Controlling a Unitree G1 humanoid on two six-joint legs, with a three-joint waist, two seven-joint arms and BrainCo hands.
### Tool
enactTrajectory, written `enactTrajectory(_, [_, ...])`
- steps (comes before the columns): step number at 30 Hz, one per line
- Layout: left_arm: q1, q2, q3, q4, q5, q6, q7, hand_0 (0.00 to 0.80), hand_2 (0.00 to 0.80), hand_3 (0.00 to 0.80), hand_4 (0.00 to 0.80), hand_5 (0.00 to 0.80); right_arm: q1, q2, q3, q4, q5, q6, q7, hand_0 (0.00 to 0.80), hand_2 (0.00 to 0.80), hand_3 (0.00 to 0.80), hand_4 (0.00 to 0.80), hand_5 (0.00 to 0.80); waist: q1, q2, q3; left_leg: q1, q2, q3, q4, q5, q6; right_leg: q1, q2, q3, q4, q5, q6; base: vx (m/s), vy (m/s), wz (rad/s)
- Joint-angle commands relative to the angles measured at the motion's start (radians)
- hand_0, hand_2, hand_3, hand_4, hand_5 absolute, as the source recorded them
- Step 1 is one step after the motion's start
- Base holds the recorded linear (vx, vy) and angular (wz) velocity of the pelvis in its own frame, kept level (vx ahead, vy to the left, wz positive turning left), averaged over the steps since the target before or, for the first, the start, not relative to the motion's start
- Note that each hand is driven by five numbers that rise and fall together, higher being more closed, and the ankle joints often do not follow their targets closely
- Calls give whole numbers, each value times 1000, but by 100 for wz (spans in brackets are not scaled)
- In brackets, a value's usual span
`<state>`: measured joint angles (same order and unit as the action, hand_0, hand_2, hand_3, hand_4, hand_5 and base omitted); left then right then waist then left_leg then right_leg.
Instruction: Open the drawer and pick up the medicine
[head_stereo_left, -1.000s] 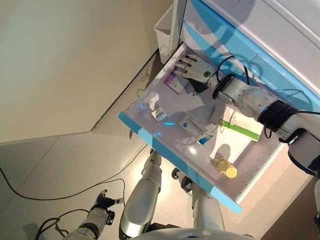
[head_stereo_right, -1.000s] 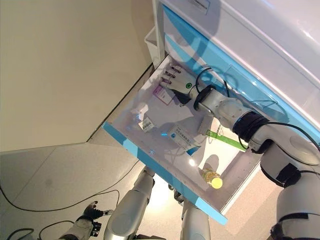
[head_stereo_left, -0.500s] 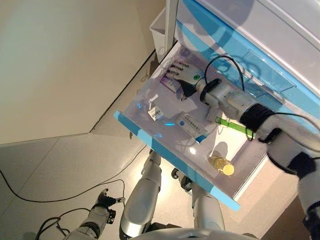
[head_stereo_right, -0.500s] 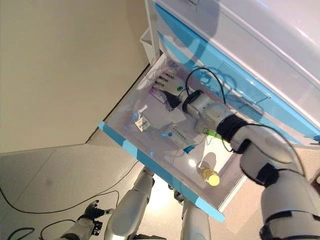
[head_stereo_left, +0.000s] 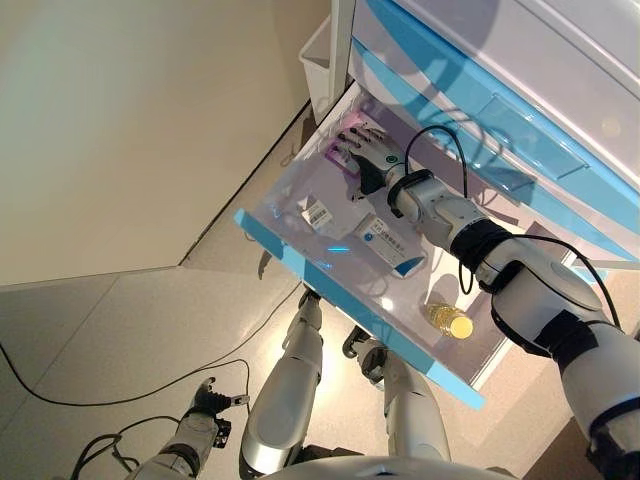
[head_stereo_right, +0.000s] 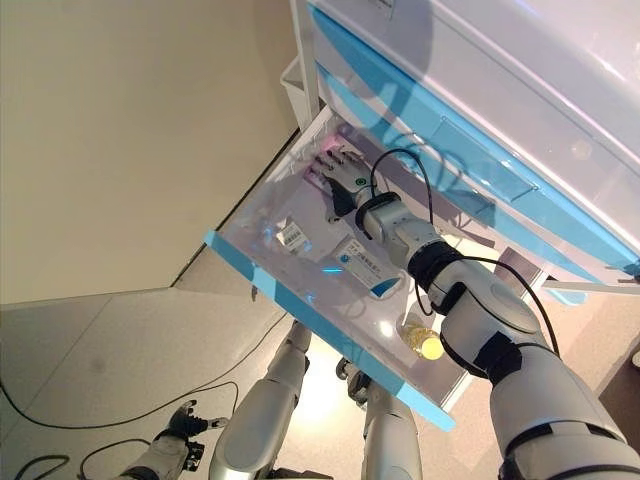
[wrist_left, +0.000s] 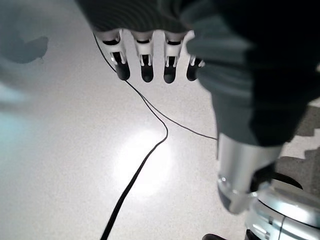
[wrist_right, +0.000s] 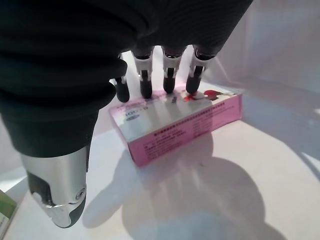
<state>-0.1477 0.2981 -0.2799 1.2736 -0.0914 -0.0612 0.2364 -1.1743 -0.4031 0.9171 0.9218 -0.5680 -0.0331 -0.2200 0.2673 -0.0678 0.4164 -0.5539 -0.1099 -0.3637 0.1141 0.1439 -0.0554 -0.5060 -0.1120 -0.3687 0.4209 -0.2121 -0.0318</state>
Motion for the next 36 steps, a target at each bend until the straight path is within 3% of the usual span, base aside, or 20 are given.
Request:
enactTrajectory(1, [-17,32,6,30,23,21,6,0,0,0,0,0,46,-13,27,68,-2,34,82,0,0,0,0,0,39,-8,52,56,-58,11,-14,-74,82,79,-89,41,-102,149,124,0,0,0])
enactTrajectory(12, [-55,55,15,29,23,36,-25,0,0,0,0,0,43,-35,49,-72,63,29,244,0,0,0,0,0,4,-33,53,69,-43,48,-18,-79,92,75,-82,82,-128,176,124,-13,41,-4])
enactTrajectory(14, [-64,58,20,25,19,37,-33,0,0,0,0,0,45,-60,59,-146,96,17,279,0,0,0,0,0,-5,-30,58,57,-44,58,-17,-52,94,68,-84,79,-139,207,118,-102,101,-16])
enactTrajectory(28, [-55,85,62,14,4,15,-88,0,0,0,0,0,-43,-248,150,-587,530,-26,524,0,0,0,0,0,-42,-61,43,70,-33,104,-30,-51,100,65,-75,123,-170,242,128,-23,33,-17])
enactTrajectory(34, [-45,76,63,10,7,11,-97,0,0,0,0,0,-58,-289,171,-651,585,-28,549,0,0,0,0,0,-49,-63,36,74,-35,117,-27,-55,101,71,-75,132,-184,247,129,-6,12,-13])
enactTrajectory(35, [68,127,87,-16,41,-6,-117,0,0,0,0,0,-47,-350,159,-641,581,-43,542,0,0,0,0,0,-34,-41,41,69,-41,113,-23,-52,102,75,-81,121,-188,250,132,-5,-2,-6])
enactTrajectory(36, [69,128,87,-17,41,-5,-117,0,0,0,0,0,-46,-350,159,-642,581,-43,542,0,0,0,0,0,-34,-41,40,69,-41,112,-23,-52,102,76,-81,121,-188,250,132,0,0,0])
